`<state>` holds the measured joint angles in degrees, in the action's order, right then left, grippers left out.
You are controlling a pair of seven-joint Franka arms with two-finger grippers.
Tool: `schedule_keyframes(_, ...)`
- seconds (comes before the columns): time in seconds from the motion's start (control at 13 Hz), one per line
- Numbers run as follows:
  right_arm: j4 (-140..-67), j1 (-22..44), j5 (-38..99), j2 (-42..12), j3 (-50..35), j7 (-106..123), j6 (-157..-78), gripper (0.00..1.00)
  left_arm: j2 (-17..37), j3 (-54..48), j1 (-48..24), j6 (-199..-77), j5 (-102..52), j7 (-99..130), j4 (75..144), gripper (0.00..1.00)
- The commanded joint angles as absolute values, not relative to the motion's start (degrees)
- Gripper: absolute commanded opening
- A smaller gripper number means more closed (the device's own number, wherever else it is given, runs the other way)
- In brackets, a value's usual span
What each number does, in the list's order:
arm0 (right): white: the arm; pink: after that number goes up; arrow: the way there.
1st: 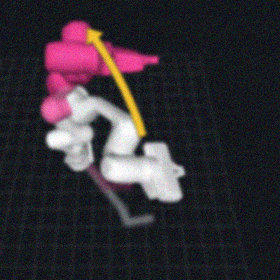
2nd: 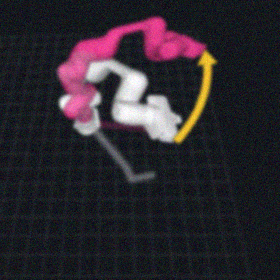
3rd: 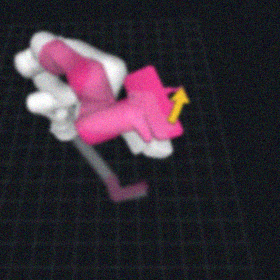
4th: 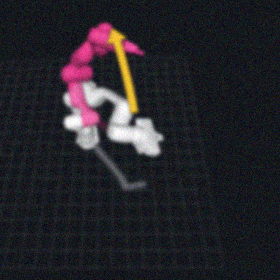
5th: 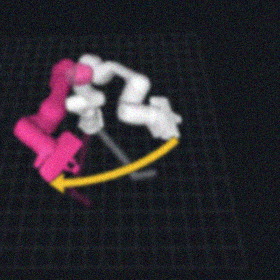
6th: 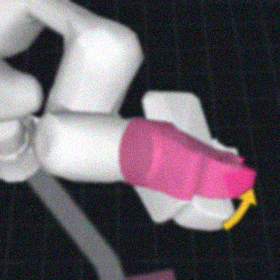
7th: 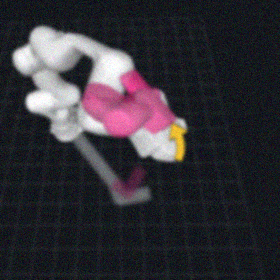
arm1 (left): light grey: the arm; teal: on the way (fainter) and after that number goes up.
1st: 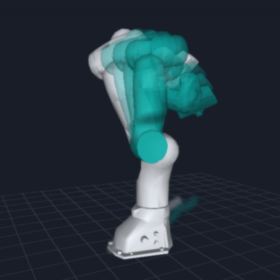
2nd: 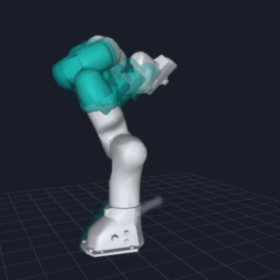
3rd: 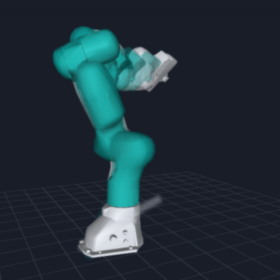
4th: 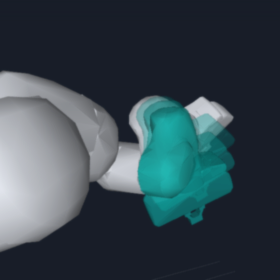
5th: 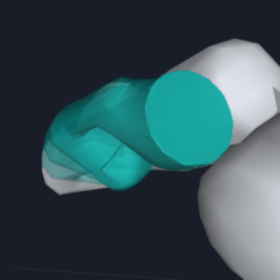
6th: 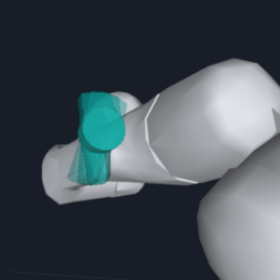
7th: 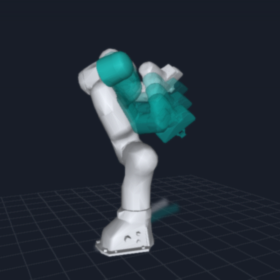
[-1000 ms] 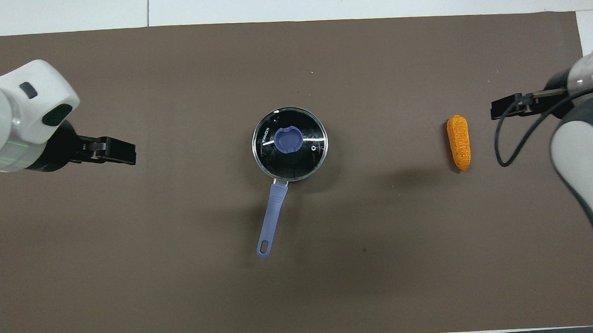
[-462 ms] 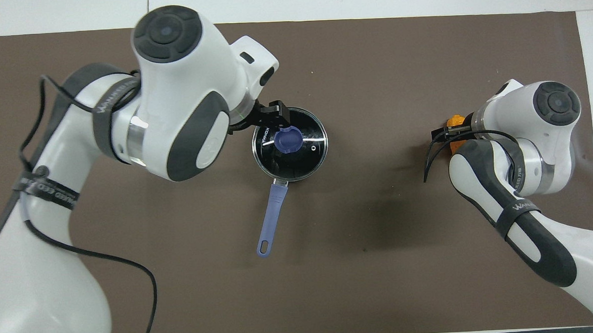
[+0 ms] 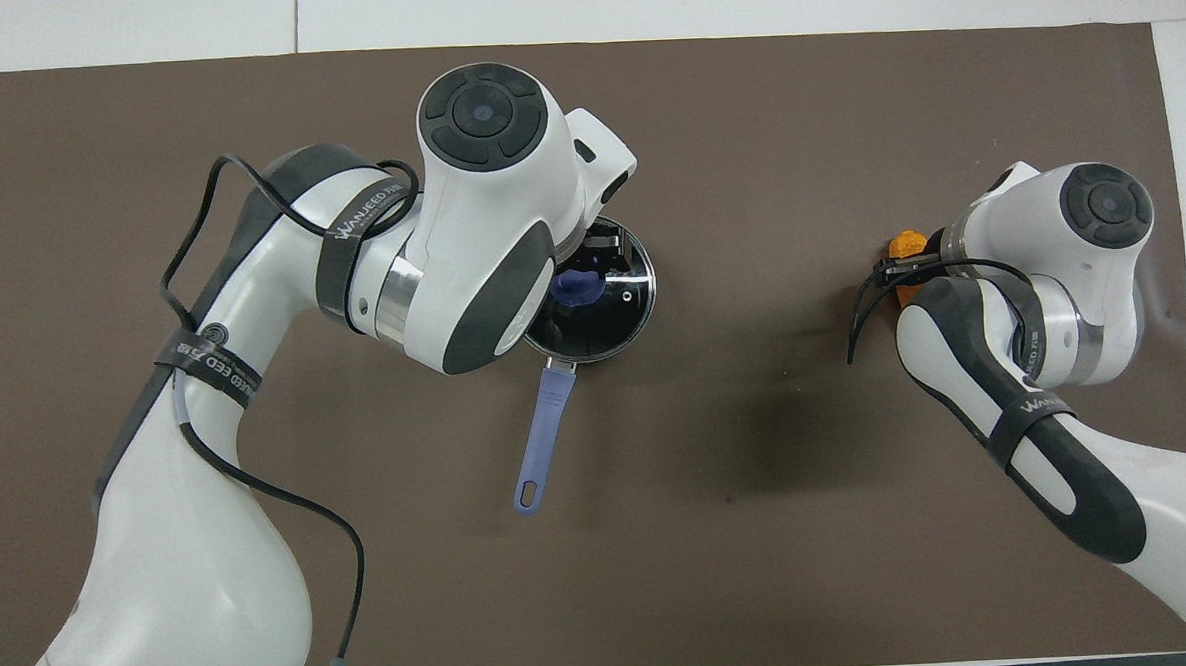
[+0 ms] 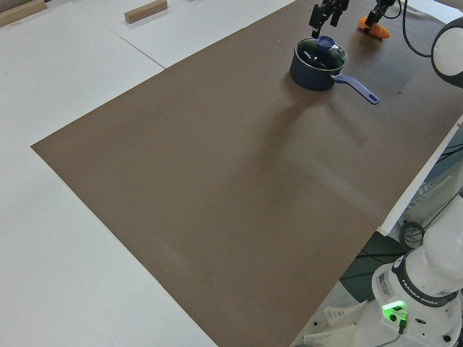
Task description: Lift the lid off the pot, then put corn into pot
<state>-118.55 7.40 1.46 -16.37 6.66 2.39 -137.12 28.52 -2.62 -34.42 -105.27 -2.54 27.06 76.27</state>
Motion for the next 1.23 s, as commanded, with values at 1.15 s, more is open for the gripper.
schedule_keyframes(1.15, -100.10, 15.21, 2.46, -18.63, 6.24, -5.45, -116.98, 0.00, 31.90, -1.58, -36.47, -110.21, 0.88, 28.74, 76.55, 1.00)
